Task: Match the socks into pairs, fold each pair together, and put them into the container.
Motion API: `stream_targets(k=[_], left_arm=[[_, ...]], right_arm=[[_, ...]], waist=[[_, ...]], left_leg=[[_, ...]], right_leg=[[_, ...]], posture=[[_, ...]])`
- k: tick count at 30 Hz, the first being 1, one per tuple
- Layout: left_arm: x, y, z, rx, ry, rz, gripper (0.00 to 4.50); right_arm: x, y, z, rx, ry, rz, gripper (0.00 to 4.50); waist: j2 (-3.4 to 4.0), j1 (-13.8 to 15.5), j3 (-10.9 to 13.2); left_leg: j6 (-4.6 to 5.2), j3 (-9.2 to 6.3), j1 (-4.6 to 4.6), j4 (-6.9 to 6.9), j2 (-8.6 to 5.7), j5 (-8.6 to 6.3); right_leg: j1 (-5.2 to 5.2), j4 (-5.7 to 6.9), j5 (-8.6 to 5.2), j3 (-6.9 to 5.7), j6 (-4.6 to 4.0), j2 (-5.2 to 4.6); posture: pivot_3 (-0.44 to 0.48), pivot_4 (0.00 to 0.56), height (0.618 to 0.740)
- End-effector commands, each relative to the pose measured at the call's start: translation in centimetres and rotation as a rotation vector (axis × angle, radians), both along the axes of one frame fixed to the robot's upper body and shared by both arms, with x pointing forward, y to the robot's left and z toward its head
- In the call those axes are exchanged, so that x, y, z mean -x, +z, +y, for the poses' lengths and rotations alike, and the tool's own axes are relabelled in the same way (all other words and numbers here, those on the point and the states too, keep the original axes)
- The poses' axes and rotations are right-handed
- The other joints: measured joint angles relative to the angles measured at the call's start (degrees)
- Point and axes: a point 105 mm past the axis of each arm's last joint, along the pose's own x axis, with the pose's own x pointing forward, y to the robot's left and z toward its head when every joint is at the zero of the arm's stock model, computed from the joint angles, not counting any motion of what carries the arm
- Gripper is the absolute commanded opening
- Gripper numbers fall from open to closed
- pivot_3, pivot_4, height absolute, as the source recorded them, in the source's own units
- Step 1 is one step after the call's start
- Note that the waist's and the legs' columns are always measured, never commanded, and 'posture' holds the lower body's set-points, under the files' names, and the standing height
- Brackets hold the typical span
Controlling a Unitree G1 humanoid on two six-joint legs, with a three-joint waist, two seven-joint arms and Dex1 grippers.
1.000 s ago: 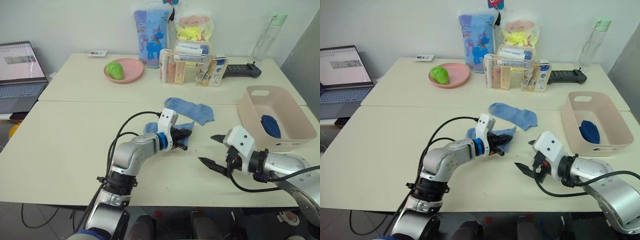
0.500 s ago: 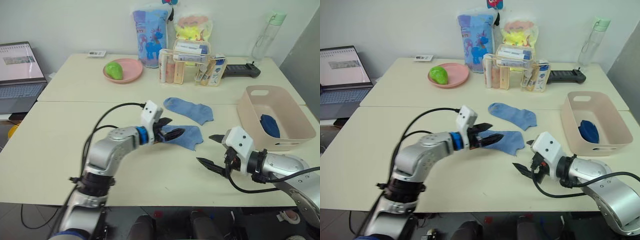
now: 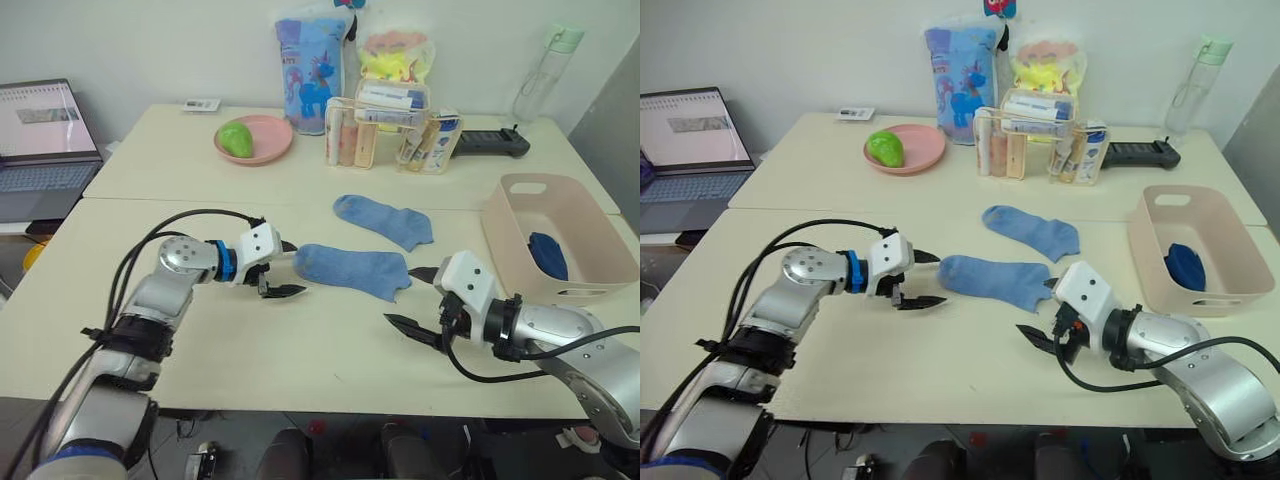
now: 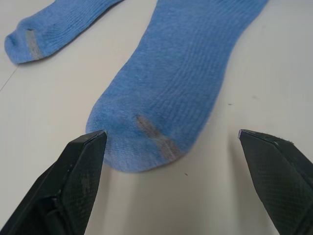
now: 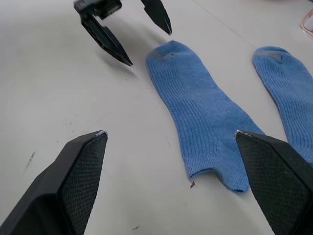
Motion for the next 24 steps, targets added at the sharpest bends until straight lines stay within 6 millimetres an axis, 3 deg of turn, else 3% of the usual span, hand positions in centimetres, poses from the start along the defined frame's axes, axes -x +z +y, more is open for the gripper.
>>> stream_targets(k=[1, 7, 13, 17, 21, 24], left_arm=[[-0.6, 0.1, -0.4, -0.042, -0.037, -0.051, 3.59], [-0.7, -0.4, -0.9, -0.059, -0.077, -0.06, 1.75], [-0.1, -0.5, -1.0, -0.053, -0.107, -0.053, 0.04], [0.2, -0.6, -0.8, -0.052, -0.104, -0.052, 0.04], [0.5, -0.8, -0.6, -0.054, -0.102, -0.053, 0.04], [0.6, -0.8, -0.5, -0.06, -0.104, -0.059, 0.0]], right_arm=[[0.1, 0.6, 0.5, -0.008, 0.018, -0.038, 4.5], [-0.2, -0.5, 0.8, 0.051, 0.035, -0.042, 4.5], [-2.4, -2.5, 1.7, 0.152, 0.071, -0.098, 4.5], [-3.8, -3.2, 1.9, 0.167, 0.08, -0.105, 4.5], [-5.4, -5.6, 1.2, 0.237, 0.089, -0.052, 4.5], [-6.2, -5.4, 1.0, 0.21, 0.073, -0.027, 3.85]], waist=[[0.0, -0.27, 0.0], [0.0, -0.38, 0.0], [0.0, -0.53, 0.0], [0.0, -0.53, 0.0], [0.0, -0.53, -0.01], [0.0, -0.54, -0.01]], left_leg=[[0.0, 0.0, 0.0, 0.0, 0.0, 0.0], [0.01, 0.0, 0.05, 0.01, 0.02, 0.0], [0.01, 0.05, 0.09, 0.03, 0.01, 0.0], [-0.02, 0.07, 0.09, 0.04, 0.02, 0.01], [-0.04, 0.1, 0.13, 0.05, 0.03, 0.03], [-0.04, 0.13, 0.13, 0.05, 0.04, 0.02]], right_leg=[[-0.01, 0.01, 0.0, 0.0, 0.0, 0.0], [-0.02, 0.12, 0.0, 0.0, 0.0, 0.01], [-0.05, 0.19, 0.0, -0.02, 0.0, 0.04], [-0.08, 0.25, 0.0, -0.01, 0.0, 0.04], [-0.08, 0.26, 0.0, 0.0, 0.0, 0.03], [-0.1, 0.29, 0.0, 0.01, 0.0, 0.03]], posture=[[0.0, 0.15, 0.703], [0.0, 0.15, 0.703], [0.0, 0.15, 0.703], [0.0, 0.15, 0.703], [0.0, 0.15, 0.703], [0.0, 0.15, 0.703]])
